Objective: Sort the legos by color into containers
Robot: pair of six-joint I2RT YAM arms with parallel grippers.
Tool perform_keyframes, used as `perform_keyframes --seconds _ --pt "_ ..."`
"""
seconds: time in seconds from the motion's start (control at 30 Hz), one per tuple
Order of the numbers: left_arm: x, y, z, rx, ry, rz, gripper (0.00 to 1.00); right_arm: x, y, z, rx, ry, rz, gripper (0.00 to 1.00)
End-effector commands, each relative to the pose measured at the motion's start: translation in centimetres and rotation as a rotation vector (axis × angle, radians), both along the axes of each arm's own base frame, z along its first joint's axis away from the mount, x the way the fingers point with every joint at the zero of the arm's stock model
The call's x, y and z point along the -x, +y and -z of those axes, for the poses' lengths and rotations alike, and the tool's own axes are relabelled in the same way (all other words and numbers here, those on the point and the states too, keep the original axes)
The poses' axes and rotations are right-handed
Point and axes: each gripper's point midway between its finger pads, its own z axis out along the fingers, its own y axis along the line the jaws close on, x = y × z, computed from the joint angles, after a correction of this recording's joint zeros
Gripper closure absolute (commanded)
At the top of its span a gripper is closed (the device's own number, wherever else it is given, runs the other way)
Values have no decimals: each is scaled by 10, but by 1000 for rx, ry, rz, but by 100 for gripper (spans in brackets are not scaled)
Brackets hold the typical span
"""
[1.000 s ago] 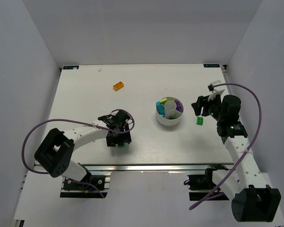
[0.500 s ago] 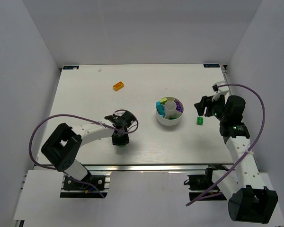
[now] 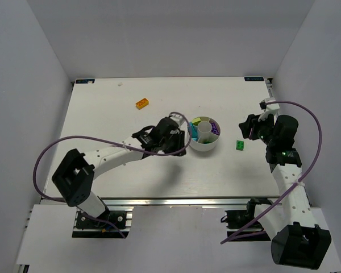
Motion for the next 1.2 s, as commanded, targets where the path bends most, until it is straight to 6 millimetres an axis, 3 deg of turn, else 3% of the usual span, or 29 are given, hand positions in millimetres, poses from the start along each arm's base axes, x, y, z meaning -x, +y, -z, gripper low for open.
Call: perform_keyframes --seconds 0.0,0.13,0.2,0.27,0.3,0.33,0.57,0.67,0.93,1.17 --pt "-28 -49 -36 94 -125 4 100 -5 -7 -27 7 -78 27 47" --pt "-46 -74 -36 17 -186 -102 99 -6 -13 -26 -1 -73 42 47" --pt "-61 -83 -49 13 -243 -179 98 -6 -14 -23 -8 -64 43 47" --pt "-66 -90 -38 -35 -268 -211 97 -7 -17 -23 -9 -65 49 47" --pt "-73 -94 -49 -15 -281 -247 97 -7 -17 -22 -10 -63 47 47" --pt "-71 -99 -38 -42 -277 -245 97 -7 -17 -23 -12 -64 47 47" --pt "-71 -108 -38 -68 -347 -312 88 -7 -20 -19 -25 -51 47 47" --pt "-76 -102 -33 -81 -366 -349 80 -7 -20 -18 -31 -46 43 47" --pt "-70 -113 -17 -81 -337 -321 51 -6 -22 -14 -44 -33 40 47" --pt "-63 -121 -37 -24 -339 -286 37 -2 -14 -11 -39 -24 -30 37"
